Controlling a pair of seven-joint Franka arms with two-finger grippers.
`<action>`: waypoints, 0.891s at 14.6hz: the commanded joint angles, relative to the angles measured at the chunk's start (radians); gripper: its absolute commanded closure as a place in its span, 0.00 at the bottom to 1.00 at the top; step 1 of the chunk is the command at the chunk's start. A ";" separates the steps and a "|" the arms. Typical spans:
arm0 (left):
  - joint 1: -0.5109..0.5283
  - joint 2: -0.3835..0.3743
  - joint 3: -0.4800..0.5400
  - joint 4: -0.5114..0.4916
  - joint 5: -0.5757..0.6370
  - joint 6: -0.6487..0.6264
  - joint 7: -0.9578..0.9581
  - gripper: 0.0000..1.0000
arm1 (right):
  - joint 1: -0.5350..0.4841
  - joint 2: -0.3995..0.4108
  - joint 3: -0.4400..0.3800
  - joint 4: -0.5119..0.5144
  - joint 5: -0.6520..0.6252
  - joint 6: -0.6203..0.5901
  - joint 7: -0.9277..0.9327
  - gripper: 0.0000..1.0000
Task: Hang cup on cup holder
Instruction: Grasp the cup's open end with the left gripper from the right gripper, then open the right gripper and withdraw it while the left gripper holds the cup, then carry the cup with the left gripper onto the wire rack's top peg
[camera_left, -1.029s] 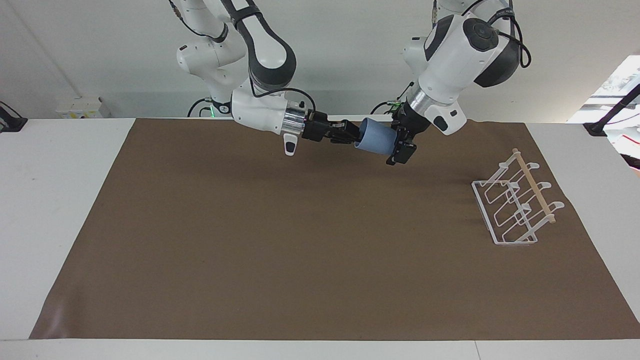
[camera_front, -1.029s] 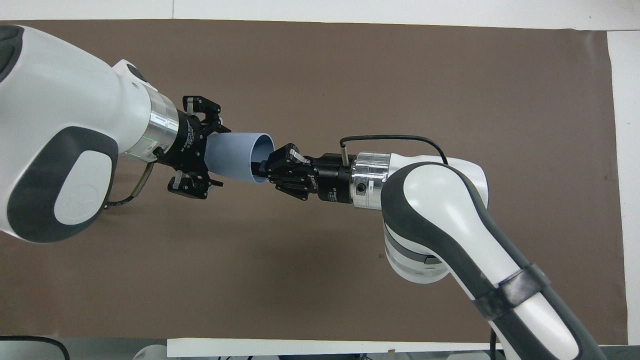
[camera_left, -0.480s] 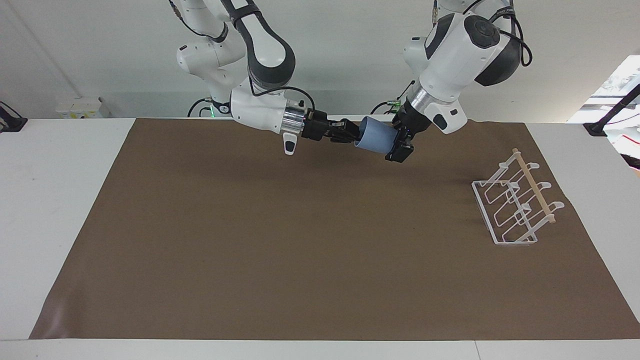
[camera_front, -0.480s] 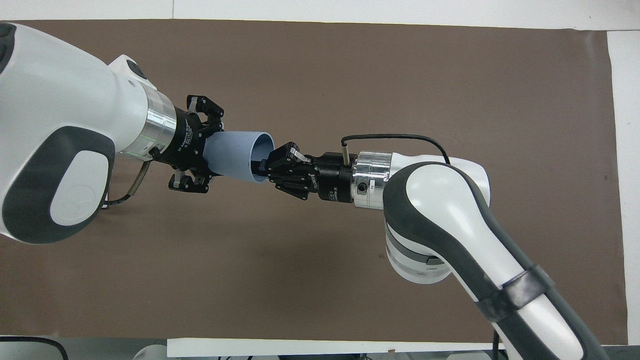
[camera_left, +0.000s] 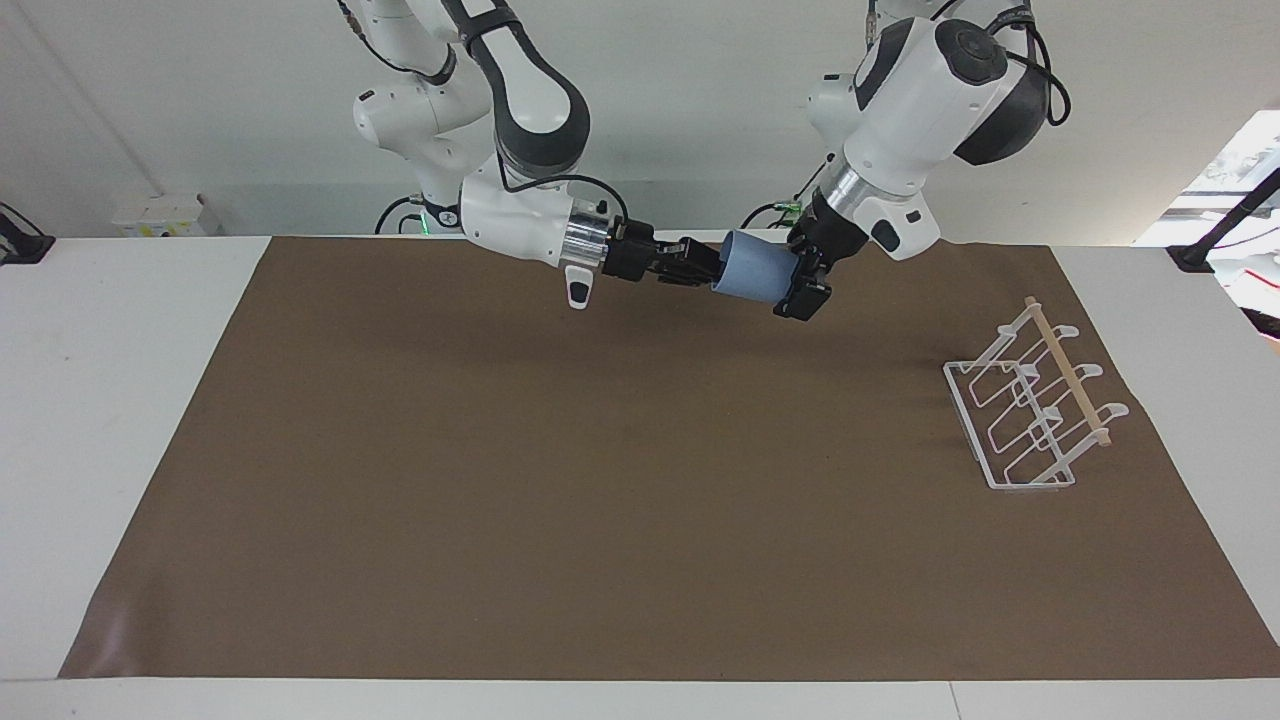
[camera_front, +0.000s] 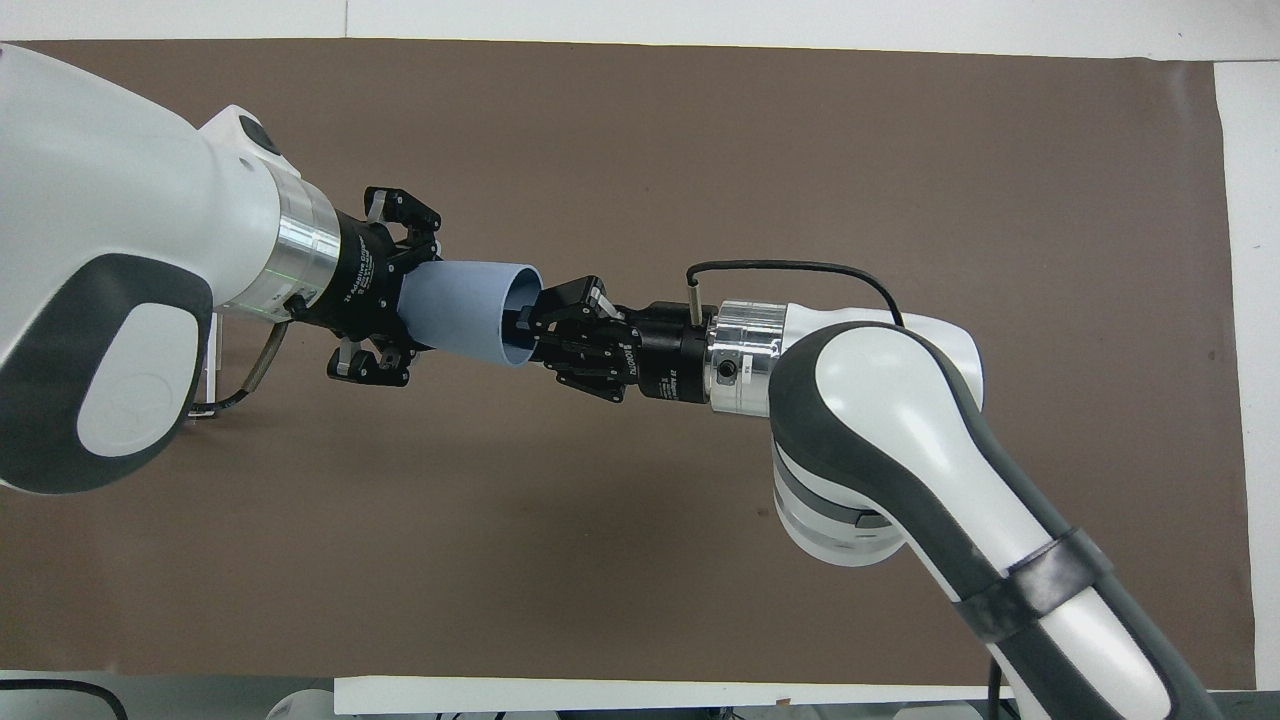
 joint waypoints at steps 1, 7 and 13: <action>0.009 -0.010 0.009 0.013 0.035 -0.036 0.014 1.00 | -0.054 -0.013 0.000 -0.008 0.003 -0.024 0.012 0.01; 0.074 -0.010 0.009 0.012 0.189 -0.069 0.009 1.00 | -0.352 -0.021 -0.003 0.003 -0.427 -0.404 0.007 0.01; 0.070 -0.030 0.007 0.001 0.616 -0.149 0.008 1.00 | -0.654 -0.015 -0.004 0.029 -1.006 -0.584 -0.159 0.01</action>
